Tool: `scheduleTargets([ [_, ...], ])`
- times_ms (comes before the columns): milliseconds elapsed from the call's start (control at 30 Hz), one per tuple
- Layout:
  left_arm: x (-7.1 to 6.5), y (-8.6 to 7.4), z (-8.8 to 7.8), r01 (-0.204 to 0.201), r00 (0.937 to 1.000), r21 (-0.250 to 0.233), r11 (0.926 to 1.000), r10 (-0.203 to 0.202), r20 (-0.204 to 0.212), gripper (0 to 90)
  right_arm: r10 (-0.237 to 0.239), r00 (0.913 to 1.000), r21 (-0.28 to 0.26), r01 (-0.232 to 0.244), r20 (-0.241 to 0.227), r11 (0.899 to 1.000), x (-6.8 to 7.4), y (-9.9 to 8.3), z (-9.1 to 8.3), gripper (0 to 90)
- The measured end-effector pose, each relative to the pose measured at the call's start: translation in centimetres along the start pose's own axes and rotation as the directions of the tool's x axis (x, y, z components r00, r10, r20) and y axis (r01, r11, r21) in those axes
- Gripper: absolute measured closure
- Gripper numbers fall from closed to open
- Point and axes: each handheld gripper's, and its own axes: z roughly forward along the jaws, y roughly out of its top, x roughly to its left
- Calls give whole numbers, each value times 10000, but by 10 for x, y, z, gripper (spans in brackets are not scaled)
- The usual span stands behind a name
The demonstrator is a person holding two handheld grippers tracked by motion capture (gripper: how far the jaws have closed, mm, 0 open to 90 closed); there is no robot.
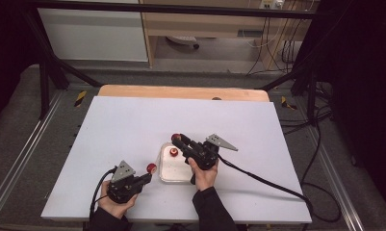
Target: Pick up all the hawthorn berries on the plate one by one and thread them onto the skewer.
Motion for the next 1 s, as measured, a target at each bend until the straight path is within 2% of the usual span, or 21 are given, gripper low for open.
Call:
scheduleTargets([
  [100,-3,0,1,-100,9999,-46,9999,100,51,881,-12,9999,-379,6,-168,9993,0,-4,1,616],
  [300,-7,1,6,-172,9997,35,9998,172,165,881,100,9994,-521,-118,-339,9986,0,-4,1,617],
  [567,-8,2,13,179,9986,90,9998,-183,490,881,-191,9988,-708,159,-450,9974,0,-9,2,617],
  [1000,-10,3,15,325,9979,131,9994,-332,559,882,-396,9982,-572,370,-457,9977,0,-11,3,618],
])
